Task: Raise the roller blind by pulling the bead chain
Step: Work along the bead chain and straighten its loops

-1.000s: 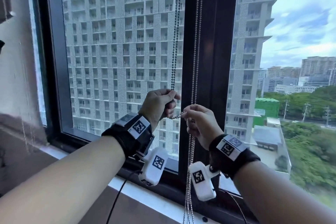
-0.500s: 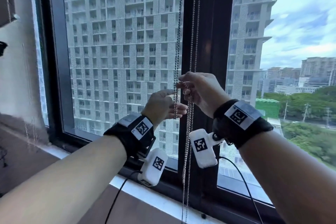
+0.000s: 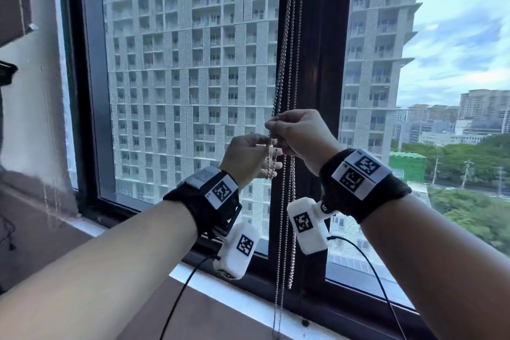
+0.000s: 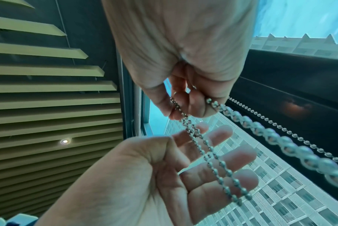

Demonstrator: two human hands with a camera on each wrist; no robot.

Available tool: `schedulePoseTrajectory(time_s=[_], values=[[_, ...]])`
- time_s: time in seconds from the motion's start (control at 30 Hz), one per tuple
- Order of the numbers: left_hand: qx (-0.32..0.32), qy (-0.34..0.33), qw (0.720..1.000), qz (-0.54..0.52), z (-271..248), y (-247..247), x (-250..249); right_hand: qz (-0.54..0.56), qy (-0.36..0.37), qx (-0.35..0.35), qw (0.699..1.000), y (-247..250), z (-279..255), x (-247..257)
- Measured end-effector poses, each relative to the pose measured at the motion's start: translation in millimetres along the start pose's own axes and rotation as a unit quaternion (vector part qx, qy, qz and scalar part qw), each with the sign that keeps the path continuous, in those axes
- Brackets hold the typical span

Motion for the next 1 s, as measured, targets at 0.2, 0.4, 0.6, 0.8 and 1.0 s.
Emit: schedulePoseTrajectory(time_s=[0.2,0.4,0.6,0.8,1.0], values=[[0.011,0.017,1.000,-0.005,-5.6,-1.9,2.9,-0.008,-0.019,0.002,1.000,2.9,-7.3,-3.0],[-0.013,-0.010,0.999,0.034,-11.8,0.8,-10.7,-0.094,-0.011,0.011,0.995,1.9,-9.4,0.7],[-0.091,-0.088,0.985,0.119,-15.1,11.6,-24.6,-0.120,-0.026,0.032,0.992,-0.5,-10.9,3.4],[-0.057,-0.011,0.998,-0.011,-6.9,12.0,-10.4,-0.064,-0.045,0.031,0.996,-1.7,-9.8,5.2],[-0.008,0.016,0.994,-0.110,-12.6,10.0,-2.9,-0.033,-0.054,-0.016,0.998,5.8,-6.5,-0.4]])
Point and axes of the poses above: each hand's wrist, its own z-axis towards the middle knuckle, its own y-axis out of the back of the hand, x = y × z, the point moved 10 cm from there along z, towards the middle knuckle, and after that the axes turned 2 degrees about y, right-handed, at the moved point
